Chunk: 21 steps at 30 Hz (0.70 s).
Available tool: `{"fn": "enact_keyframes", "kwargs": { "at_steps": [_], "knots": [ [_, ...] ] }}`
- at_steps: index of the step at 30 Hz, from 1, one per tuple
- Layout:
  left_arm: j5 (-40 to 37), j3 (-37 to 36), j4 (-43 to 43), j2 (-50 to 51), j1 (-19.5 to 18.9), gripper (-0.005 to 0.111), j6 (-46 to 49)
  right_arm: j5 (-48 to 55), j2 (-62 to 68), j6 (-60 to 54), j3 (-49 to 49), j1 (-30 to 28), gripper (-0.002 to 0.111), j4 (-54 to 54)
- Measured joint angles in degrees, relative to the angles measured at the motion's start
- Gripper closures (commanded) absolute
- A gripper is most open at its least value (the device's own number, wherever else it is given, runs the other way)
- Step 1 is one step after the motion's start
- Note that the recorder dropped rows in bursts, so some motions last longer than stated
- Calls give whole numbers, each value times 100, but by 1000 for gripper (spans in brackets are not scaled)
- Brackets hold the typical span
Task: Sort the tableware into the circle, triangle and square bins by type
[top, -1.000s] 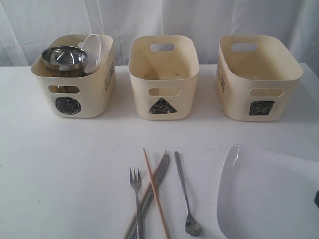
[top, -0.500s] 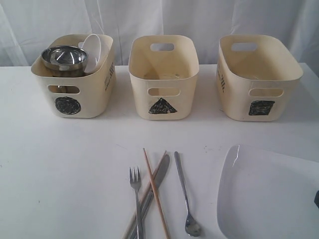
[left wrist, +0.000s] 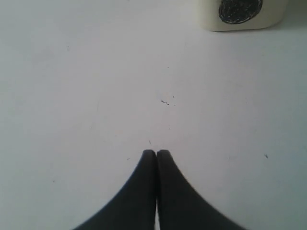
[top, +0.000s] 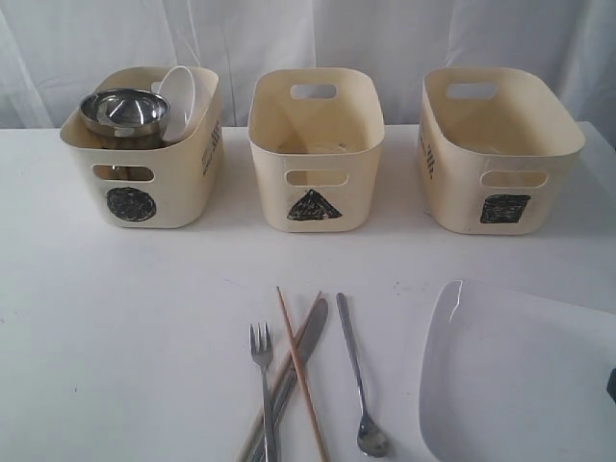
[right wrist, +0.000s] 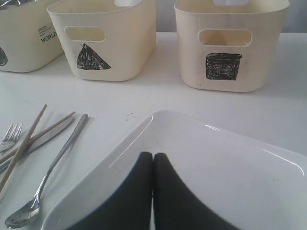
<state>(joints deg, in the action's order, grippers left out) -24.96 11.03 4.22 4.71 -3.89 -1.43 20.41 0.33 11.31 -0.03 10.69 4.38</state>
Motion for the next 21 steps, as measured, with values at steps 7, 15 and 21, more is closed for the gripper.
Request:
{"fn": "enact_keyframes", "kwargs": {
  "at_steps": [7, 15, 21],
  "knots": [
    [420, -1015, -637, -443, 0, 107, -126, 0, 0, 10, 0, 0, 108, 0],
    [544, -1048, -683, -443, 0, 107, -24, 0, 0, 106, 0, 0, 108, 0],
    [544, -1048, -694, -443, 0, 107, -11, 0, 0, 106, 0, 0, 108, 0]
  ]
}}
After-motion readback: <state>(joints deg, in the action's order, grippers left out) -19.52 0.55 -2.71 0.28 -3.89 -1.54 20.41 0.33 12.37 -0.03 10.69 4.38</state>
